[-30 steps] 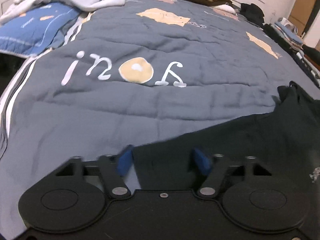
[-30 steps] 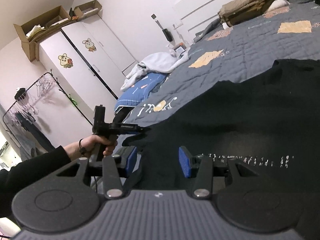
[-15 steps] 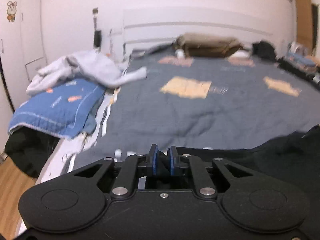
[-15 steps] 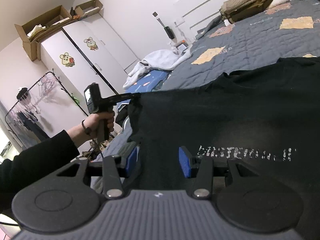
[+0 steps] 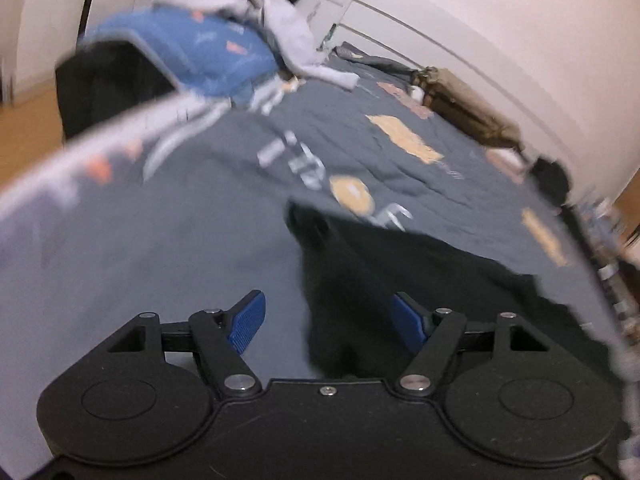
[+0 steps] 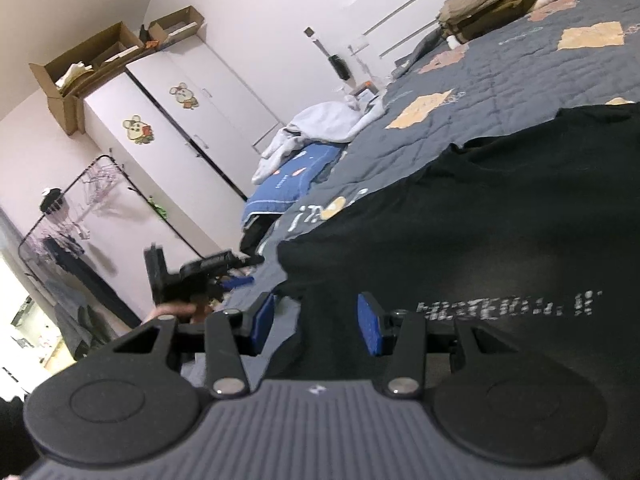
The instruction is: Fold clothes
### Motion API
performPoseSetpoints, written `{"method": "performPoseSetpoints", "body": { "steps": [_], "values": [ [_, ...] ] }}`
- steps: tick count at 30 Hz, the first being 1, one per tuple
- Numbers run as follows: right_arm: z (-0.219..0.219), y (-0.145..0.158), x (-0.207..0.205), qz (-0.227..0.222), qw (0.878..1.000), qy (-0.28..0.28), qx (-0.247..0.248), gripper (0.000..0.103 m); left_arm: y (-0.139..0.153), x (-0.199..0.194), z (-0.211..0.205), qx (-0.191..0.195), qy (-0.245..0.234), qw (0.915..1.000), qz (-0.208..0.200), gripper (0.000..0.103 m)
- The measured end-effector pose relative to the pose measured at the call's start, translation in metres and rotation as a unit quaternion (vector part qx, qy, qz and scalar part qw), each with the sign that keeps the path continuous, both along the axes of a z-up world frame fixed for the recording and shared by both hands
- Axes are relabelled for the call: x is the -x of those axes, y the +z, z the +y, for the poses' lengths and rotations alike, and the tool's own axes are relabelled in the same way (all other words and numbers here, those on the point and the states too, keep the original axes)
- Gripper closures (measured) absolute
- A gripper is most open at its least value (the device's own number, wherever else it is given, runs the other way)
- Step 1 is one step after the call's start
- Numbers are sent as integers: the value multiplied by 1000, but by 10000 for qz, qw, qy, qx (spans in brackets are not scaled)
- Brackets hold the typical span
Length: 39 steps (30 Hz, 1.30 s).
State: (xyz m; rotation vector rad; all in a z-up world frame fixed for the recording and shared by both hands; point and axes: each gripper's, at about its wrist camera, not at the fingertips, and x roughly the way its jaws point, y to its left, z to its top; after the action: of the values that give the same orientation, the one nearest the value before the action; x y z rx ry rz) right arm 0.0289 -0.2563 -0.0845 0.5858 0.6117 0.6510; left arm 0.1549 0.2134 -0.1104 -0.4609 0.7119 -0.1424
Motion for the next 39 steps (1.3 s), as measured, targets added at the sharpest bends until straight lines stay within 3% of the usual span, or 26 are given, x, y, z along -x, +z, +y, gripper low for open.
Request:
{"method": "performPoseSetpoints", "body": {
  "steps": [3,7,10,13,15,18,26,28,29,30,32,39],
  "values": [
    [8,4,4,-77,9998,113,-142,58,-7,20,-11,384,43,9992,39,36],
    [18,9,10,-208,9991,215,-300,57,-25,23,-17,1022,477,9934,212,40],
    [24,15,12,-308,9986,280,-313,56,-35,11,-22,1156,784,9899,259,45],
    [28,16,12,-314,9985,342,-291,55,-45,-4,-23,1321,994,9857,320,56],
    [28,15,10,-285,9985,361,-281,54,-48,-7,-22,1390,1087,9837,357,86],
    [27,14,7,-235,9988,350,-268,54,-49,-3,-18,1426,1187,9817,418,96],
    [23,15,9,-226,9990,248,-301,53,-50,7,-7,1521,1451,9759,580,94],
    [26,16,10,-256,9990,267,-257,53,-51,10,-4,1545,1516,9744,611,77],
    [26,16,10,-270,9990,264,-250,53,-50,16,-6,1558,1541,9741,554,57],
    [26,17,11,-283,9990,260,-244,53,-48,22,-7,1574,1578,9739,424,47],
    [25,17,11,-302,9990,240,-222,53,-46,30,-11,1580,1635,9735,251,45],
    [22,17,11,-304,9991,171,-247,52,-56,13,-23,1643,1814,9693,238,47]
  ]
}}
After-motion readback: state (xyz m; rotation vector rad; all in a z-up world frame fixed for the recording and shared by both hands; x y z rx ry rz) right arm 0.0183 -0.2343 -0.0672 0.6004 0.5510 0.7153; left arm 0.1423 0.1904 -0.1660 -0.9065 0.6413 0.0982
